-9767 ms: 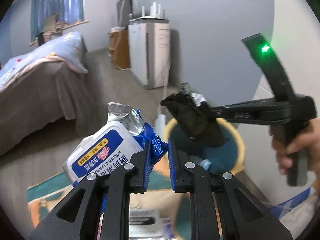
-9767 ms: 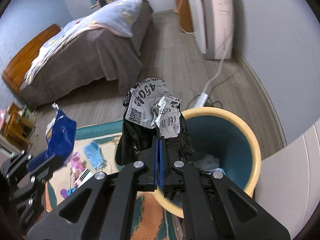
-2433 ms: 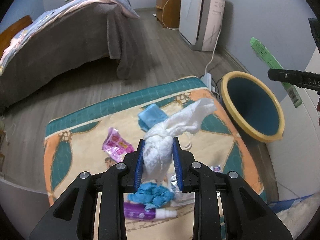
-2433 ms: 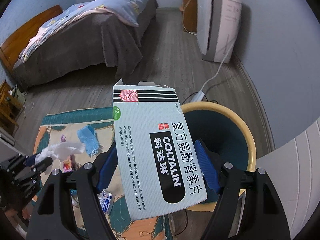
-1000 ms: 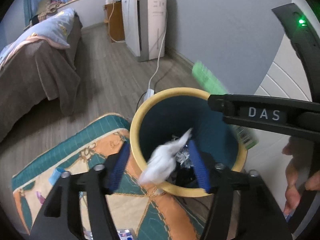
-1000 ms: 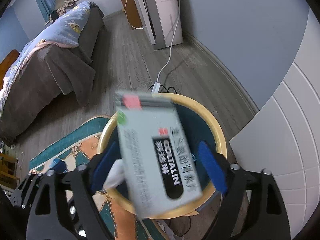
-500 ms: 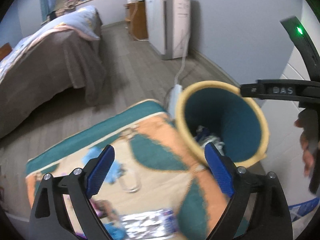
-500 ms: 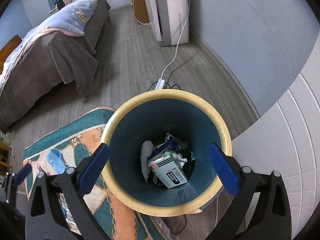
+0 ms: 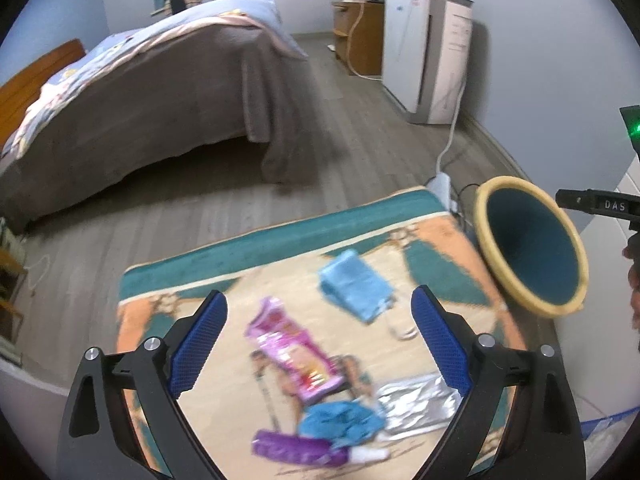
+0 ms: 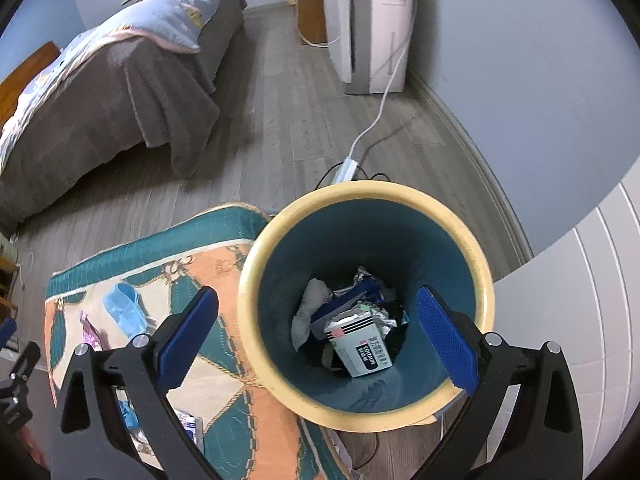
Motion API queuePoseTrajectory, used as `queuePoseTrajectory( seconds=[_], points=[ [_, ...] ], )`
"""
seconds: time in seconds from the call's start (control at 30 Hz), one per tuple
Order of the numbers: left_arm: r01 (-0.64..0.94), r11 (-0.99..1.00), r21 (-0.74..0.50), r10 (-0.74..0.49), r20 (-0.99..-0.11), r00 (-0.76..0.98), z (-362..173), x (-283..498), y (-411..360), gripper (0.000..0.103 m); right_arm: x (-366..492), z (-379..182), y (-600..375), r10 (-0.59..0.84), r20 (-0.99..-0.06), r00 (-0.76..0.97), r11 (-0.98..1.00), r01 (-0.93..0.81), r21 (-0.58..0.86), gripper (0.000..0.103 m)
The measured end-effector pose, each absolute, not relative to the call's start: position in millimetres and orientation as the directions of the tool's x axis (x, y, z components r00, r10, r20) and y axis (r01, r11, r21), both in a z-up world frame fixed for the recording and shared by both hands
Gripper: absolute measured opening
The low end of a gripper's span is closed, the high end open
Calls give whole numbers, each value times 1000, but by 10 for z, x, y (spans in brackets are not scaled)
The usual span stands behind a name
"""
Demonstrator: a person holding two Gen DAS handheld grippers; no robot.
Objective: Collect trash
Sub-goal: 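Move both tools back over the cushion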
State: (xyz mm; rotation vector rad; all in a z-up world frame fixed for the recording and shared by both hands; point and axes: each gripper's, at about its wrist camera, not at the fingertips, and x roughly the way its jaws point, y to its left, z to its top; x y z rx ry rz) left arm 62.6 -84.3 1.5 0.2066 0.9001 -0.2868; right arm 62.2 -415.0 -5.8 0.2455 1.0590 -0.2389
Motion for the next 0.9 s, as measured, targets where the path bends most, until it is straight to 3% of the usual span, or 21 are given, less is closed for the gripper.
queuePoseTrajectory(
  seconds=[0.3, 0.63, 0.8, 0.9],
  points=[
    [189, 982, -17, -126, -800, 586, -141, 648, -294, 93, 758, -154, -3637, -22, -894, 447, 986, 156, 54, 97],
    [198, 980, -25, -145, -774, 616, -55, 680, -165, 93, 721, -416, -3391, 16, -937, 349, 990, 128, 65, 97],
    [239, 969, 55, -109, -774, 623, -65, 654, -159, 93, 578, -425, -3076, 17, -944, 331, 994, 98, 53, 97],
    [234, 972, 22, -130, -778, 614, -42, 646, -129, 93, 463, -404, -2949, 6, -940, 342, 992, 113, 47, 97]
  ],
)
